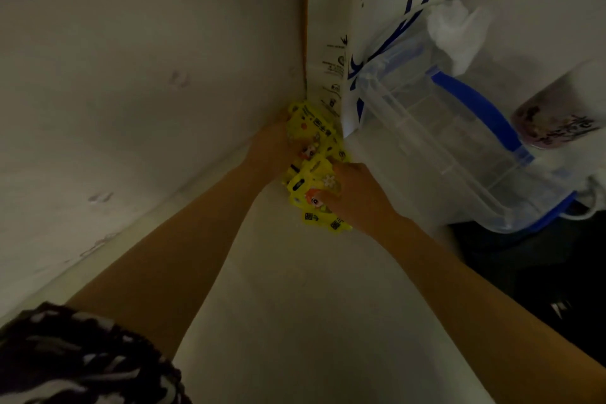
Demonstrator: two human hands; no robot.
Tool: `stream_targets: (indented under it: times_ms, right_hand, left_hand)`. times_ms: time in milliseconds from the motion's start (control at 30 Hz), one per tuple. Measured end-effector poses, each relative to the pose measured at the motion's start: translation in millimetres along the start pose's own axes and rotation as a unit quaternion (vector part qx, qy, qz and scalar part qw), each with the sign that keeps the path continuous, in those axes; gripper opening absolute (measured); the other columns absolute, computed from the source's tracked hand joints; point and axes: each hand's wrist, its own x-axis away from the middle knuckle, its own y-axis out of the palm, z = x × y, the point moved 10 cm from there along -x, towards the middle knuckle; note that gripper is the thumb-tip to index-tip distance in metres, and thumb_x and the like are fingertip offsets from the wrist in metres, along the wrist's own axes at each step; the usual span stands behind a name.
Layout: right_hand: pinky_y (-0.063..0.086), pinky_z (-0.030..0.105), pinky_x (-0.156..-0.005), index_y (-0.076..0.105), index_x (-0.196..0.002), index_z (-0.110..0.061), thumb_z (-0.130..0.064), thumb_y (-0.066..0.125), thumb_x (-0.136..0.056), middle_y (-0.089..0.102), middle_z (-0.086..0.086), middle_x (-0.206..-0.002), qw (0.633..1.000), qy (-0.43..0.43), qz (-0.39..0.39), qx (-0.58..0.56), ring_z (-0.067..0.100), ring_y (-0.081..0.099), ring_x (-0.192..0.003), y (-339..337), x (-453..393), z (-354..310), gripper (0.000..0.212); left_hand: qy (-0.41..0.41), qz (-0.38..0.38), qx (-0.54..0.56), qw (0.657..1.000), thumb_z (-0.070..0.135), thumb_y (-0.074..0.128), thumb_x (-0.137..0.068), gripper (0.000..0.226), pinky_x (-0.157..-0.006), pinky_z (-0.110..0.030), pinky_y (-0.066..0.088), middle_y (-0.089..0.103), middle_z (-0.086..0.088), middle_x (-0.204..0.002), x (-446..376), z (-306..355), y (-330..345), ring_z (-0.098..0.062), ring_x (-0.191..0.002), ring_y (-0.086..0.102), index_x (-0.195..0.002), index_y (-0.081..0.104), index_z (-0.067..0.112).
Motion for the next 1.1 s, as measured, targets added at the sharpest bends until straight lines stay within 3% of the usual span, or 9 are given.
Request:
stream_targets:
  times_ms: [100,200,333,467,733,867,1033,1100]
  right_hand:
    - [0.041,0.036,-0.103,0.043,-0.138,-0.012,-0.051,0.061,-0.083,0.050,0.009,-0.134,1.000,0.003,-0.005,0.002,0.024,0.037,-0.134,5,11,5,0.069]
    - [0.034,0.036,-0.110,0.033,-0.146,-0.014,-0.052,0.061,-0.083,0.041,0.007,-0.146,1.000,0.003,-0.027,0.000,0.021,0.029,-0.140,12,26,3,0.079]
    - [0.038,0.033,-0.103,0.043,-0.136,-0.017,-0.049,0.064,-0.082,0.049,0.005,-0.137,1.000,0.002,-0.028,0.007,0.023,0.038,-0.134,15,49,-2,0.066]
    - [0.027,0.032,-0.113,0.023,-0.150,-0.021,-0.045,0.060,-0.087,0.031,0.003,-0.154,0.998,-0.016,-0.061,0.024,0.020,0.022,-0.144,26,82,-12,0.078]
    - [0.014,0.025,-0.116,0.010,-0.152,-0.022,-0.044,0.057,-0.090,0.017,-0.002,-0.159,0.988,-0.042,-0.137,0.055,0.014,0.012,-0.147,59,157,-15,0.081]
    - [0.013,0.023,-0.117,0.016,-0.151,-0.025,-0.048,0.056,-0.089,0.019,-0.003,-0.159,0.987,-0.043,-0.147,0.046,0.012,0.014,-0.147,68,183,-5,0.078]
    - [0.027,0.022,-0.106,0.036,-0.143,-0.024,-0.045,0.062,-0.086,0.041,-0.001,-0.143,0.994,0.010,-0.108,-0.014,0.015,0.033,-0.137,51,194,7,0.066]
    - [0.032,0.022,-0.098,0.047,-0.134,-0.020,-0.046,0.064,-0.085,0.048,0.001,-0.132,0.995,0.014,-0.103,-0.004,0.017,0.040,-0.129,44,192,10,0.058]
  left_hand:
    - [-0.014,0.021,-0.026,0.999,0.031,0.062,-0.090,0.058,-0.090,-0.030,0.041,0.057,-0.013,-0.130,15,-13,-2,-0.031,-0.117,0.055,-0.139,0.037,0.013]
    - [-0.022,-0.003,-0.048,0.999,0.031,0.061,-0.090,0.059,-0.084,-0.031,0.043,0.059,-0.015,-0.125,33,-23,4,-0.033,-0.111,0.058,-0.139,0.035,0.010]
    - [-0.033,-0.028,-0.096,0.994,0.033,0.060,-0.090,0.064,-0.087,-0.040,0.048,0.062,-0.017,-0.121,67,-40,9,-0.037,-0.108,0.059,-0.142,0.031,0.012]
    - [-0.038,-0.034,-0.087,0.995,0.037,0.063,-0.088,0.053,-0.083,-0.040,0.051,0.067,-0.007,-0.111,116,-56,15,-0.029,-0.099,0.063,-0.131,0.039,0.016]
    - [-0.050,-0.043,-0.145,0.987,0.039,0.059,-0.090,0.052,-0.079,-0.032,0.045,0.064,-0.007,-0.112,221,-70,26,-0.029,-0.103,0.061,-0.134,0.040,0.019]
    - [-0.068,-0.066,-0.141,0.985,0.043,0.061,-0.088,0.046,-0.076,-0.029,0.045,0.065,0.000,-0.114,257,-87,26,-0.024,-0.101,0.063,-0.127,0.045,0.024]
    - [-0.127,-0.060,-0.051,0.989,0.034,0.067,-0.084,0.031,-0.065,-0.029,0.053,0.067,-0.002,-0.091,260,-97,6,-0.018,-0.075,0.067,-0.106,0.047,0.025]
    - [-0.141,-0.036,-0.008,0.989,0.029,0.068,-0.085,0.026,-0.053,-0.020,0.050,0.064,0.005,-0.083,257,-94,-6,-0.008,-0.064,0.065,-0.099,0.047,0.025]
